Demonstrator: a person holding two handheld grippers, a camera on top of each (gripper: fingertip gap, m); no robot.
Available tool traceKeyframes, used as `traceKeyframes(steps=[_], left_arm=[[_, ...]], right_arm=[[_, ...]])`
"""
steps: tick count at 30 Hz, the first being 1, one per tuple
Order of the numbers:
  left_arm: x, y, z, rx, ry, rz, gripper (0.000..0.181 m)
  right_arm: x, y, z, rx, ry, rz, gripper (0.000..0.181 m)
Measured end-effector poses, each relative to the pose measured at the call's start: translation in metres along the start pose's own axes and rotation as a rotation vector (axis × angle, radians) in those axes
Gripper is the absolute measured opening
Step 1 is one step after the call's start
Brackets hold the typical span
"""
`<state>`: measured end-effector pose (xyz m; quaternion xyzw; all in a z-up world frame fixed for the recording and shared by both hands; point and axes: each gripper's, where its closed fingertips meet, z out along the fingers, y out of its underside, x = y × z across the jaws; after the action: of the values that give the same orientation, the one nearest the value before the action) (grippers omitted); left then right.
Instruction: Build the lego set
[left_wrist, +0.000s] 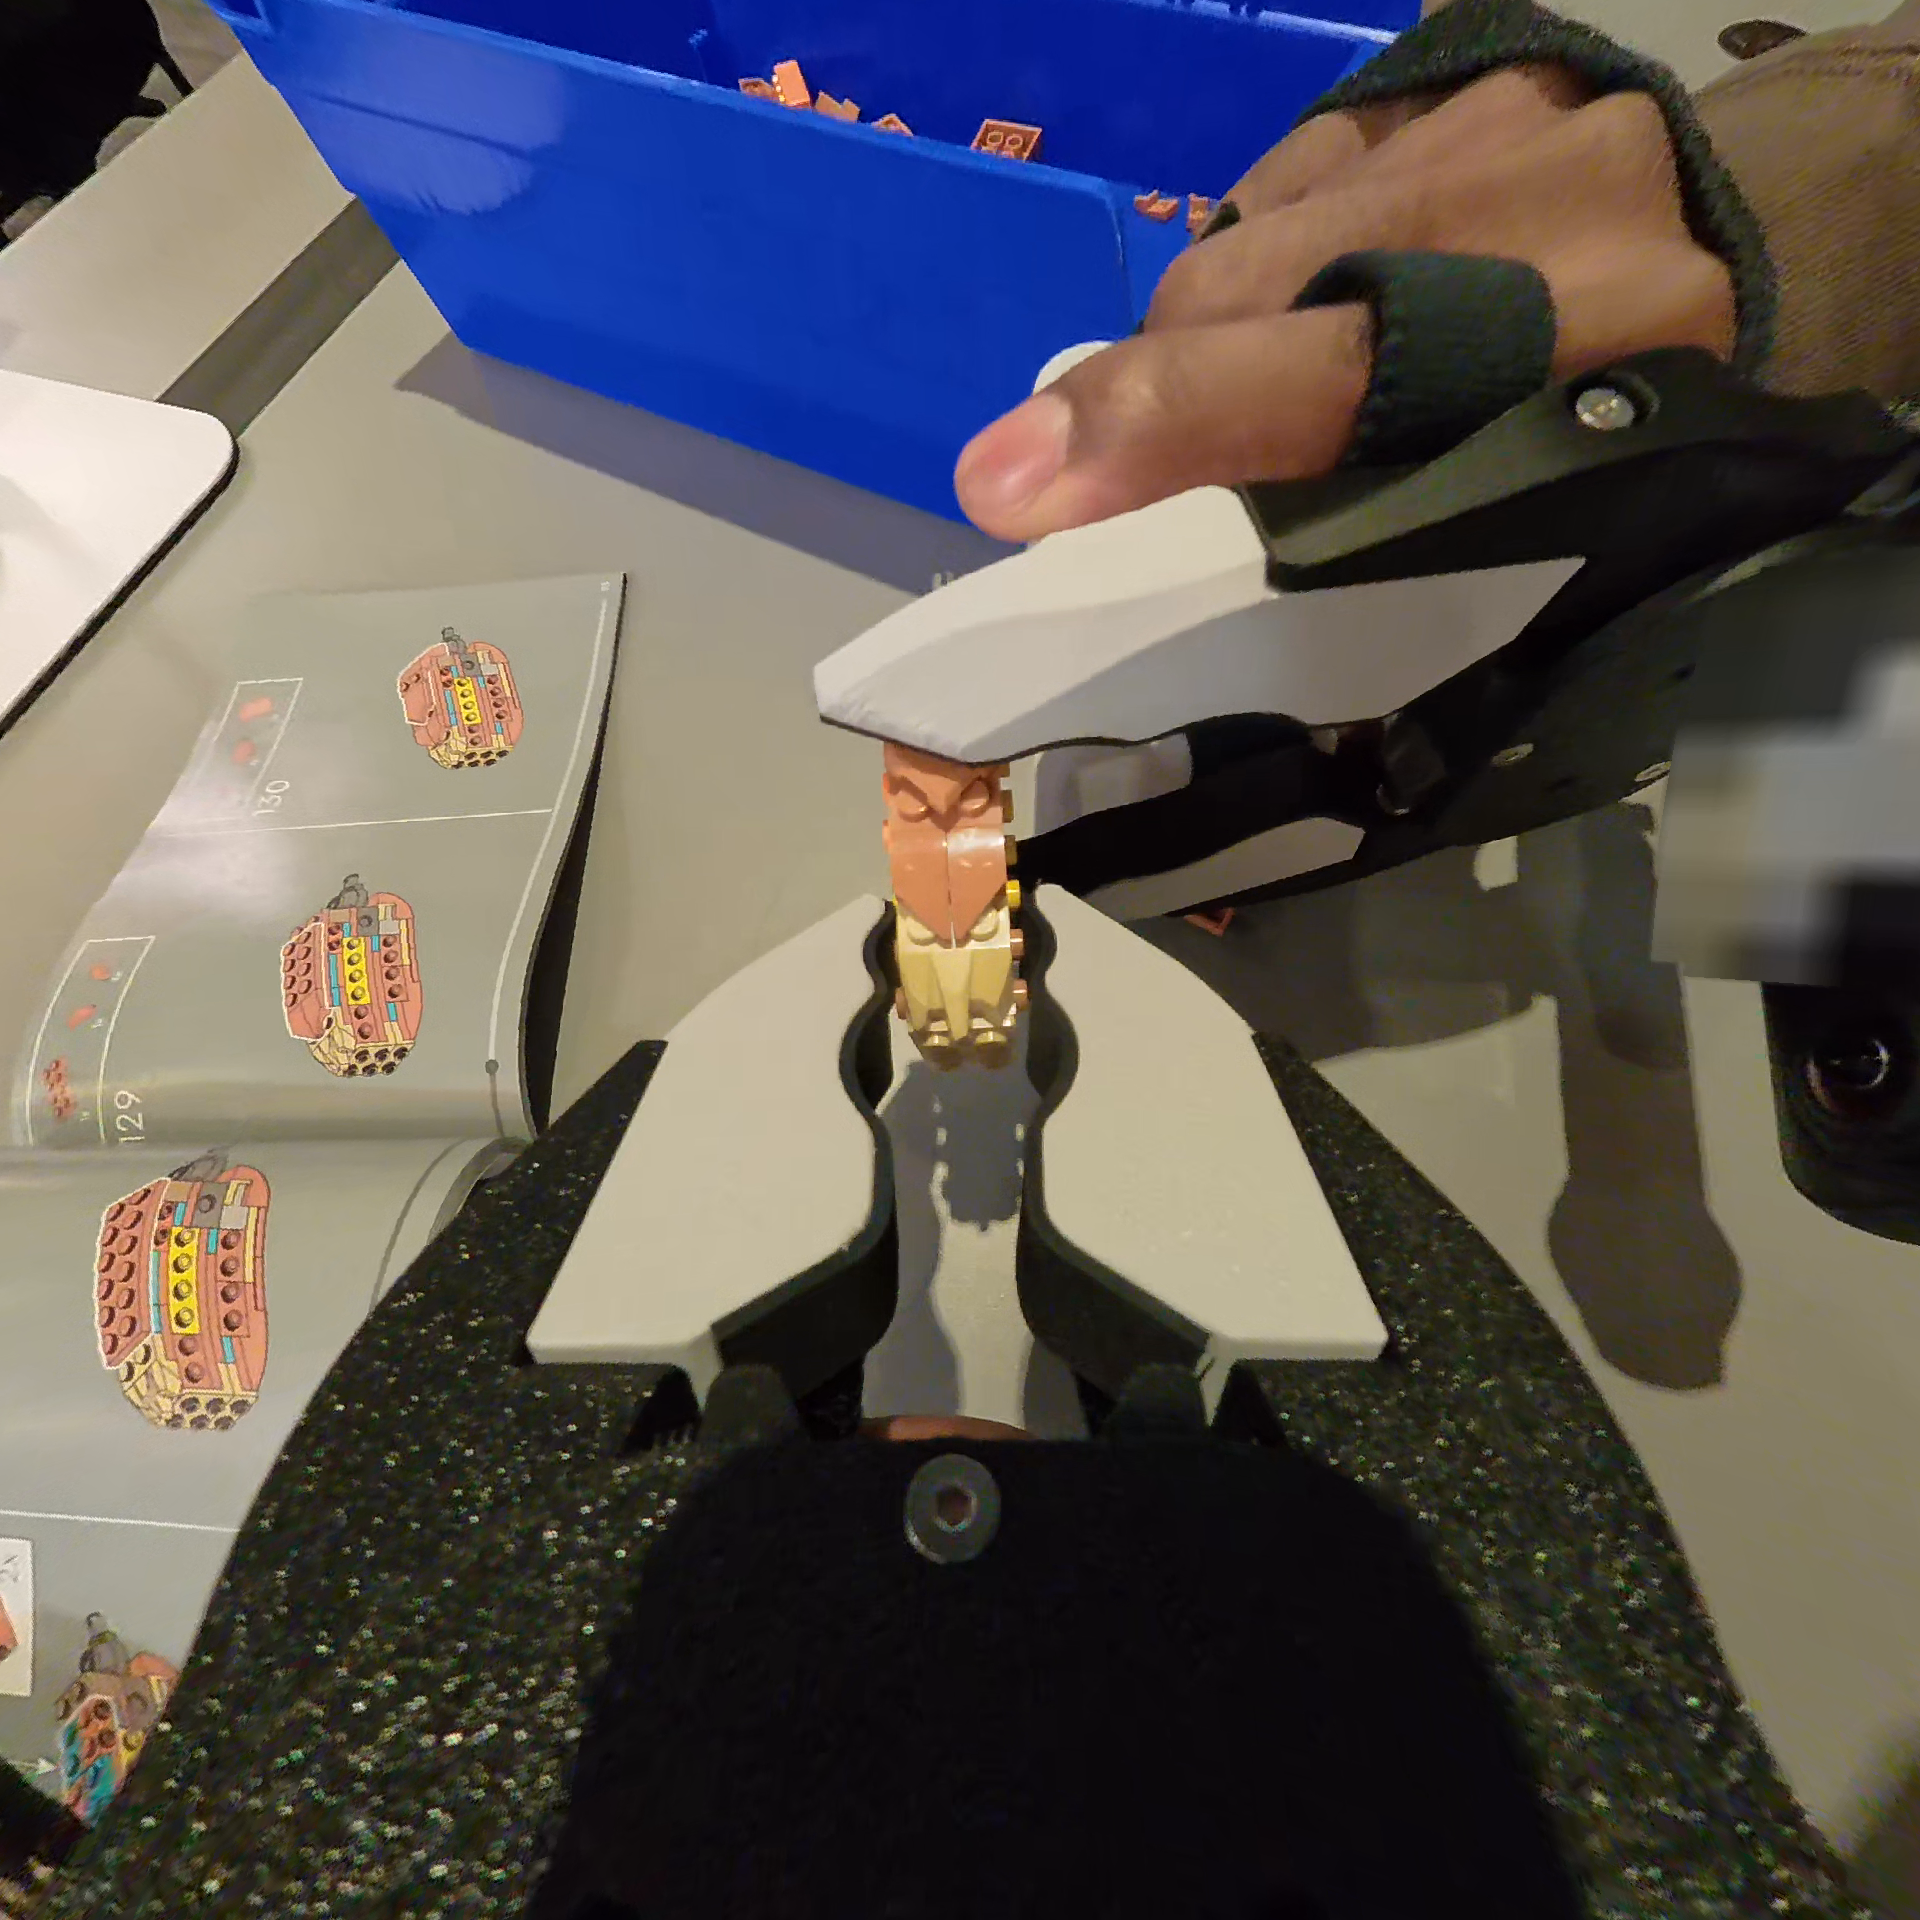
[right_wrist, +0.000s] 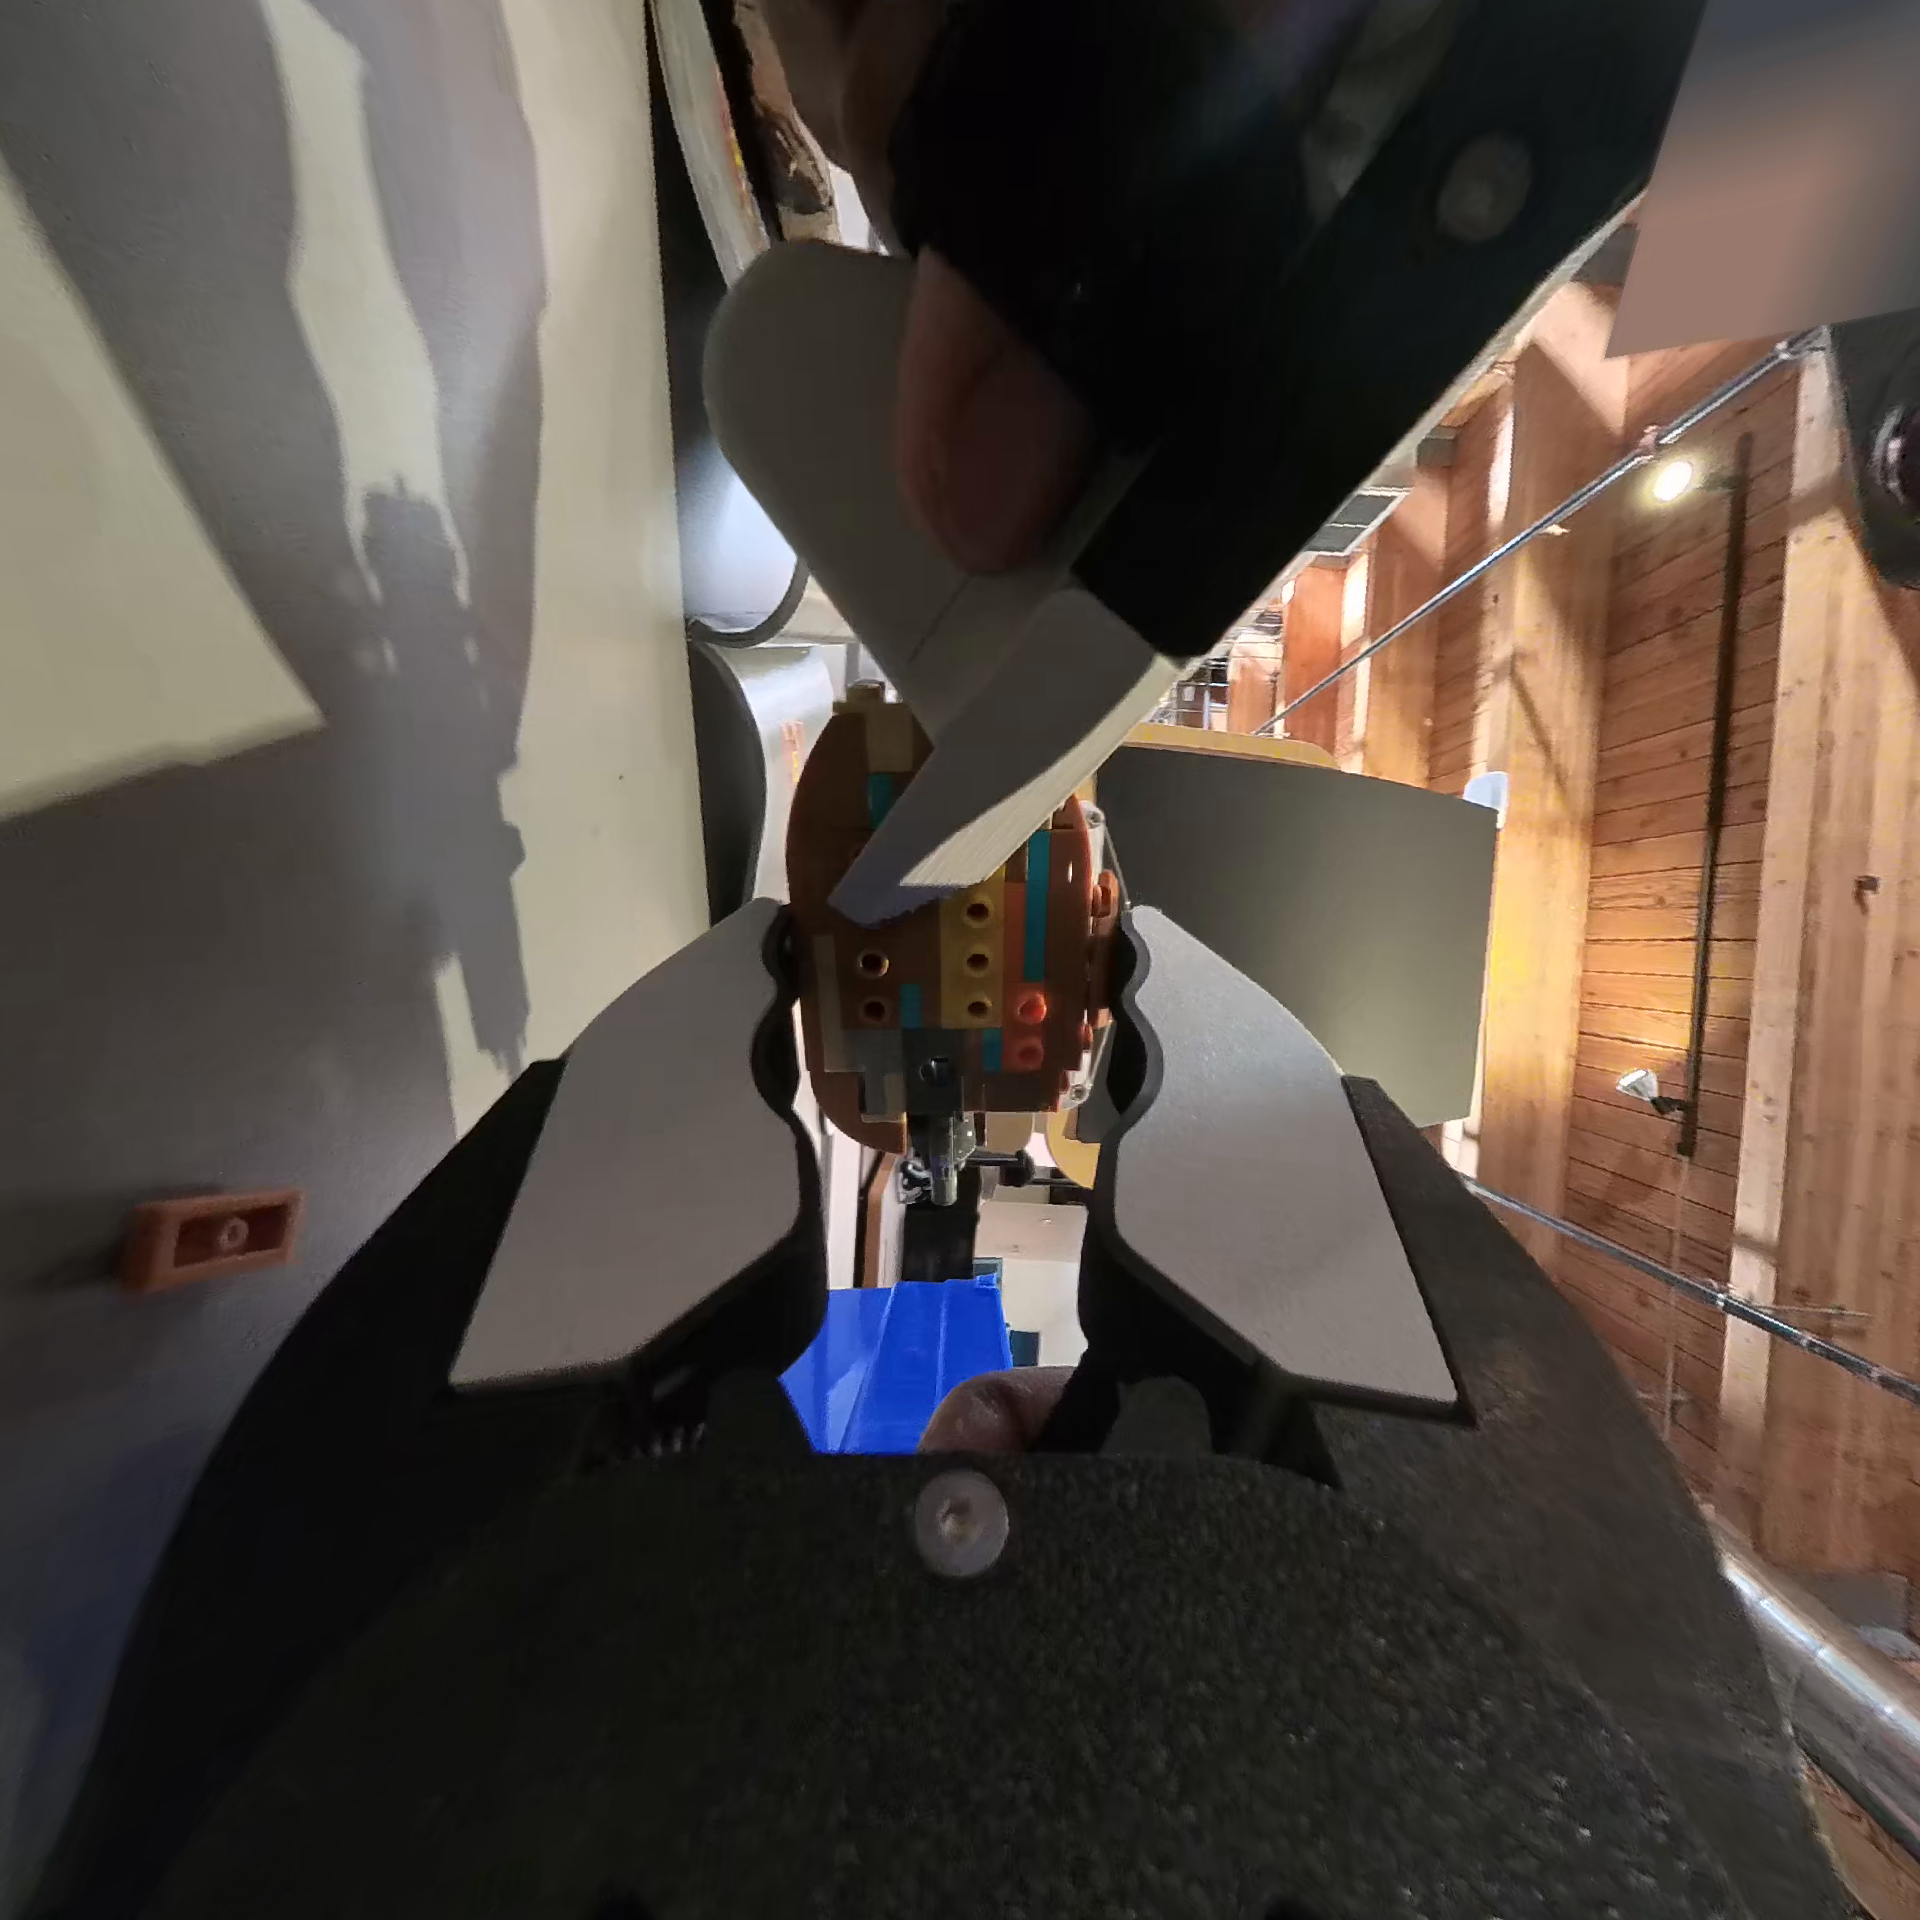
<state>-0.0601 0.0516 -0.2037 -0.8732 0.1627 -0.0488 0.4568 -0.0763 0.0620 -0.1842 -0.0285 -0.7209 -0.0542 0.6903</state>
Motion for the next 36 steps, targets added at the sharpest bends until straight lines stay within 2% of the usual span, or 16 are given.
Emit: traceKeyframes(steps=[20, 24, 28, 31, 33, 36], left_arm=[[0.006, 0.002, 0.007, -0.010, 0.035, 0.035, 0.024], [0.003, -0.001, 0.007, 0.033, 0.039, -0.004, 0.024], [-0.003, -0.003, 0.008, 0.064, 0.003, -0.051, 0.052], [-0.004, -0.014, 0.005, 0.159, 0.025, -0.115, 0.051], [-0.003, -0.021, 0.003, 0.220, 0.051, -0.150, 0.043], [-0.004, -0.025, 0.004, 0.256, 0.050, -0.179, 0.038]], right_arm=[[-0.010, 0.003, -0.004, -0.004, -0.108, 0.025, 0.056], [-0.006, 0.006, -0.001, -0.013, -0.085, 0.087, 0.056], [0.005, 0.016, 0.002, -0.057, -0.042, 0.183, 0.056], [0.010, 0.020, 0.002, -0.074, -0.041, 0.271, 0.056], [0.013, 0.021, 0.002, -0.076, -0.031, 0.290, 0.056], [0.013, 0.018, 0.002, -0.067, -0.036, 0.315, 0.056]])
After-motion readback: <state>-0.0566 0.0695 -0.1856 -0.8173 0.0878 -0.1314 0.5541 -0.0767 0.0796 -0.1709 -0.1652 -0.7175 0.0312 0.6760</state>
